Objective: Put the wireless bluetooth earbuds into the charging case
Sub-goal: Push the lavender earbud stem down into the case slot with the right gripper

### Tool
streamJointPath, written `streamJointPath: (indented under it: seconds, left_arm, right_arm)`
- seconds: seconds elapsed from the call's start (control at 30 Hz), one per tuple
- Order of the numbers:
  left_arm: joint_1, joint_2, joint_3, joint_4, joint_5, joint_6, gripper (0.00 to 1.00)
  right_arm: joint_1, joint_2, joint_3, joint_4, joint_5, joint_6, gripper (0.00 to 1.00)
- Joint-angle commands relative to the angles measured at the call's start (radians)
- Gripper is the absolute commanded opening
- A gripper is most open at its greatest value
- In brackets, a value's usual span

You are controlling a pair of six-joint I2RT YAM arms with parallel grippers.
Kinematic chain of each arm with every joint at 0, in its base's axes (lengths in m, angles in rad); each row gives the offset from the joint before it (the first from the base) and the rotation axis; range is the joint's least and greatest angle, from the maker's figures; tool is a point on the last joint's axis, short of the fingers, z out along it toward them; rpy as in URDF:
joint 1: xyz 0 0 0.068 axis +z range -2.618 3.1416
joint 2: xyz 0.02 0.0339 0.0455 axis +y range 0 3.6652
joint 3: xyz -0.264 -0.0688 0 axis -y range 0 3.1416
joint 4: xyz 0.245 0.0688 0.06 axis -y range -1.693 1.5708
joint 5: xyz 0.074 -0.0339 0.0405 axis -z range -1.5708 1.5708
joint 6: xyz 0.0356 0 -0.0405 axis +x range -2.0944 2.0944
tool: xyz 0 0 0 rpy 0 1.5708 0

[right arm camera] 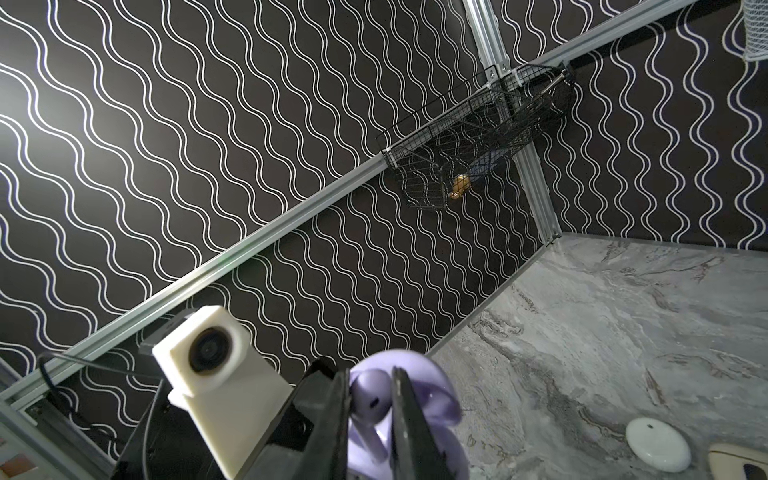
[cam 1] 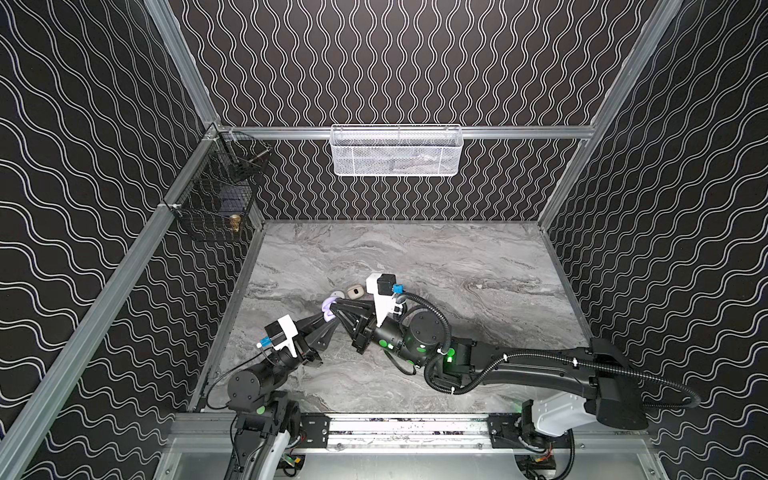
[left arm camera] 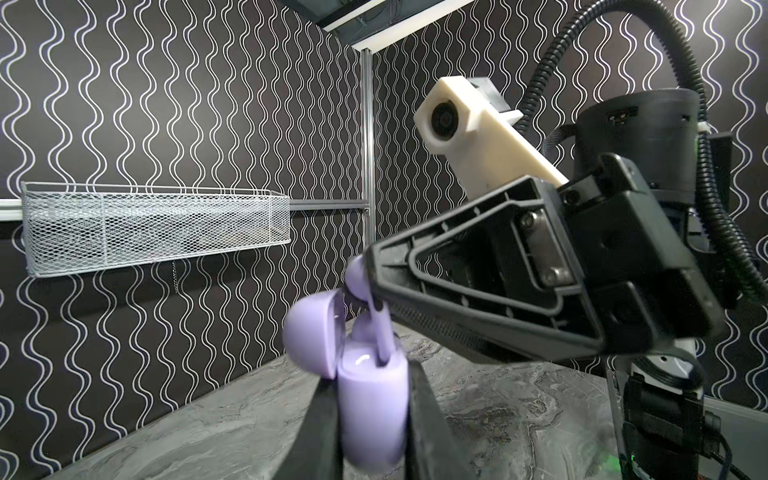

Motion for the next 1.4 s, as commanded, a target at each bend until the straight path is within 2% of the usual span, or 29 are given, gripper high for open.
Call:
streamJointPath:
  seconds: [0.0,0.57,0.9,1.17,1.37]
  left_arm:
    - [0.001,-0.023,-0.003,0.066,-0.003,0.034,0.00]
    - [0.001,-0.049,-0.002,0.039,-0.029,0.043,0.00]
    - [0.001,-0.071,0.009,-0.010,-0.053,0.061,0.00]
    - [0.001,-0.078,0.005,0.018,-0.028,0.050,0.00]
    - [0.001,-0.058,-0.017,0.100,0.013,0.040,0.00]
  right_arm:
    - [0.002,-0.002,0.002,-0.085,0.037,0.072,0.04]
    - [0.029,0.031,-0.004,-0.063,0.069,0.112,0.03]
    - [0.043,0.039,-0.039,-0.036,0.139,0.104,0.02]
    - [0.044,0.020,-0.049,-0.074,0.194,0.081,0.01]
    - [0.045,-0.012,-0.054,-0.090,0.212,0.062,0.01]
